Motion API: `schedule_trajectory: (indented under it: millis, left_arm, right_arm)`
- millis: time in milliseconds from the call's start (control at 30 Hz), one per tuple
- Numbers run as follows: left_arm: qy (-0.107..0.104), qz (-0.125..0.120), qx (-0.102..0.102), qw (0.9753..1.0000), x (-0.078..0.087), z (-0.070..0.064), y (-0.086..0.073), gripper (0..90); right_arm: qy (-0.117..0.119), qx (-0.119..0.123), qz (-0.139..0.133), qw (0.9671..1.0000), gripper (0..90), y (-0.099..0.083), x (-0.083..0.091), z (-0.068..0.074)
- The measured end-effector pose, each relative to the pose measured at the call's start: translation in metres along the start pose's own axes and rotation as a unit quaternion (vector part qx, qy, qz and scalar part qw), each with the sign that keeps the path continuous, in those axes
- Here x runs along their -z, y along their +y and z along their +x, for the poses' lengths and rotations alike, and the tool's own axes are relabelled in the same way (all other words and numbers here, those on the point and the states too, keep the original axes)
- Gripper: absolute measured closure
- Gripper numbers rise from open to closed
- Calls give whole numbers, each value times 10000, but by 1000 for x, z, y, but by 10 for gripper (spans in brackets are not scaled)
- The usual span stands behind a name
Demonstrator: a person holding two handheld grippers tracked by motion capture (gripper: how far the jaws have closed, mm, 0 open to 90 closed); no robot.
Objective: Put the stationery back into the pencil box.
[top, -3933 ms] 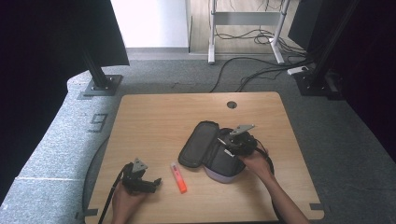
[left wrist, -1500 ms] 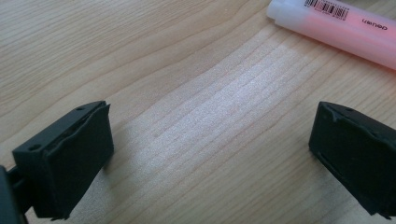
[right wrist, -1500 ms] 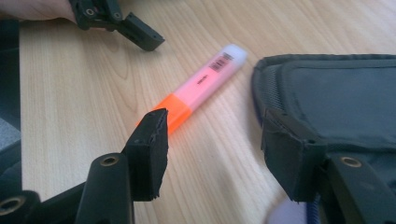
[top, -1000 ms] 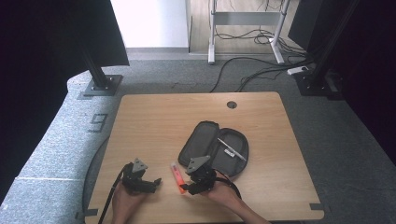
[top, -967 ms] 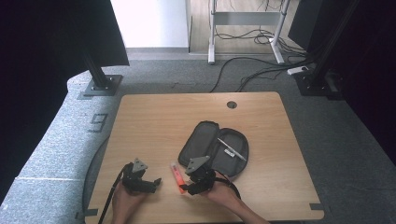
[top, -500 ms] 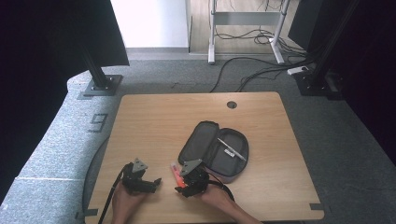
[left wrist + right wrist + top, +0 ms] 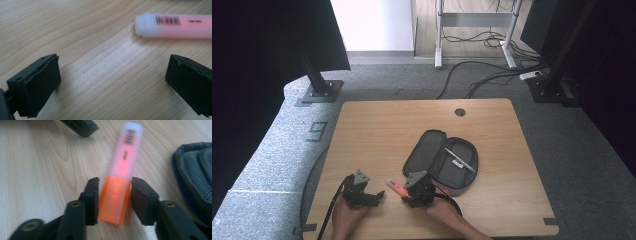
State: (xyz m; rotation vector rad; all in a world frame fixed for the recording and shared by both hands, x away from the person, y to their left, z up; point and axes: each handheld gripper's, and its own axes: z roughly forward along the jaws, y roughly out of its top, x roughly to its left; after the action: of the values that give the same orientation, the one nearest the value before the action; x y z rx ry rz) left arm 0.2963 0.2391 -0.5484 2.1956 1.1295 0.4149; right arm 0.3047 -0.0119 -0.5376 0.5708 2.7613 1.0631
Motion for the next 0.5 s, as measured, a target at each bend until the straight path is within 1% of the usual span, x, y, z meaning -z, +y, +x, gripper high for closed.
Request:
schedule_trajectory:
  millis: [67, 100, 300, 500]
  left_arm:
    - [0, 0, -1, 10000, 0, 0, 0, 0]
    - [0, 1, -2, 10000, 0, 0, 0, 0]
    - [-1, 1, 0, 10000, 0, 0, 0, 0]
    - [-1, 0, -1, 10000, 0, 0, 0, 0]
  right_arm:
    - [-42, -76, 1, 10000, 642, 0, 1, -1]
    - [-48, -95, 2, 9999, 647, -1, 1, -2]
    - [-124, -173, 0, 9998, 654, -1, 1, 0]
    - [-107, -267, -34, 9996, 656, -1, 2, 0]
